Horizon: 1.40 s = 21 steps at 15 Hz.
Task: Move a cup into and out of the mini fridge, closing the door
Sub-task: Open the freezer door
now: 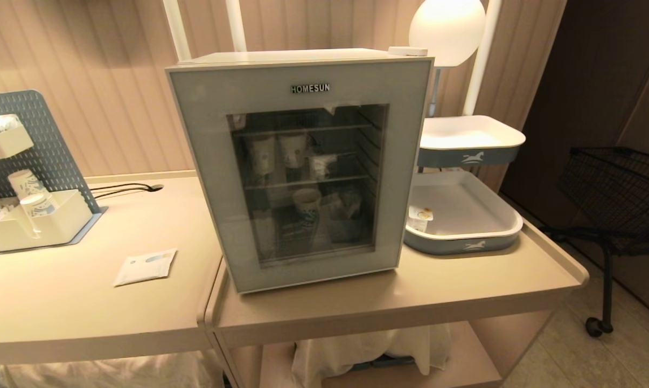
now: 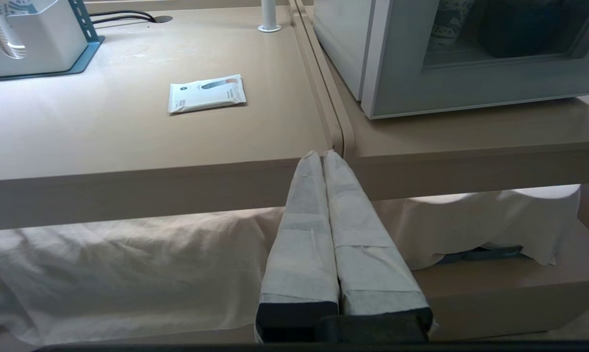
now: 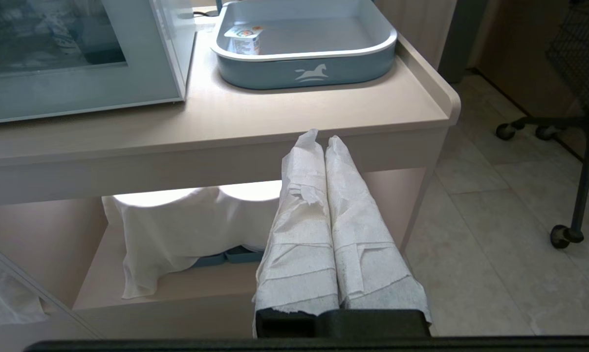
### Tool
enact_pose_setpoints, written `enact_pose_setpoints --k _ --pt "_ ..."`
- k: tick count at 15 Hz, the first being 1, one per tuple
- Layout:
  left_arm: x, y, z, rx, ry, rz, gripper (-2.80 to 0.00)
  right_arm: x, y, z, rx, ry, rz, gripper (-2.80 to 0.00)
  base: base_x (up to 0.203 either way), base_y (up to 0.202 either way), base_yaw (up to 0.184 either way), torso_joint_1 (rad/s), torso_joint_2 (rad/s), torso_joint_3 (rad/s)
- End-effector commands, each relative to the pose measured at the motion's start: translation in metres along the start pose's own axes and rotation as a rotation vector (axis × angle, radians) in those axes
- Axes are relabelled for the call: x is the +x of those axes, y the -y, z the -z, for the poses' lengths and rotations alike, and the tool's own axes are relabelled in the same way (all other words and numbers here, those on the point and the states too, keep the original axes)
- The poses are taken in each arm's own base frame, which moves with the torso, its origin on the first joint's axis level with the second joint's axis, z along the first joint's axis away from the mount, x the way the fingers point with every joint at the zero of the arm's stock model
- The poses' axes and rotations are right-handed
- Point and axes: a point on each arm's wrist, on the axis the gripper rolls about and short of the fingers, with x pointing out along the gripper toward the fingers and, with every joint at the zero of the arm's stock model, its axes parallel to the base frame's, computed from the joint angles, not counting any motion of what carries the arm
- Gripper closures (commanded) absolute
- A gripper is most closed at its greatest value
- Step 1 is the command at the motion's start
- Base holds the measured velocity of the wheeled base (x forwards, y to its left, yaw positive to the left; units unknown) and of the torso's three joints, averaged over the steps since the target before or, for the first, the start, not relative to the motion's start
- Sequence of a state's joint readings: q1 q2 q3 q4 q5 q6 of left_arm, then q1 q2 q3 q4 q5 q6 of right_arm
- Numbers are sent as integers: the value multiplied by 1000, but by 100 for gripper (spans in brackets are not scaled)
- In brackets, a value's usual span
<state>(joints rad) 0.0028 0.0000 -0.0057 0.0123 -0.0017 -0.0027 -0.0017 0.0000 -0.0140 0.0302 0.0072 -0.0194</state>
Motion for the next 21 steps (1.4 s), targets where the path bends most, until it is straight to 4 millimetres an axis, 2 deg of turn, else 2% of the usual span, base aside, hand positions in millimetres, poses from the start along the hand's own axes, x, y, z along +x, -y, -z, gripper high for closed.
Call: enact_pose_setpoints --k 1,5,12,21 --pt "0 0 0 0 -2 0 0 0 0 0 -1 -1 -1 0 0 0 0 0 0 0" --pt "0 0 0 0 -1 0 0 0 0 0 -1 1 -1 0 7 -9 92 3 3 4" --pt "0 0 0 0 -1 0 0 0 0 0 -2 -1 -1 0 1 -7 175 2 3 2" --pt "0 0 0 0 -1 0 0 0 0 0 -2 -1 -1 0 0 0 0 0 0 0"
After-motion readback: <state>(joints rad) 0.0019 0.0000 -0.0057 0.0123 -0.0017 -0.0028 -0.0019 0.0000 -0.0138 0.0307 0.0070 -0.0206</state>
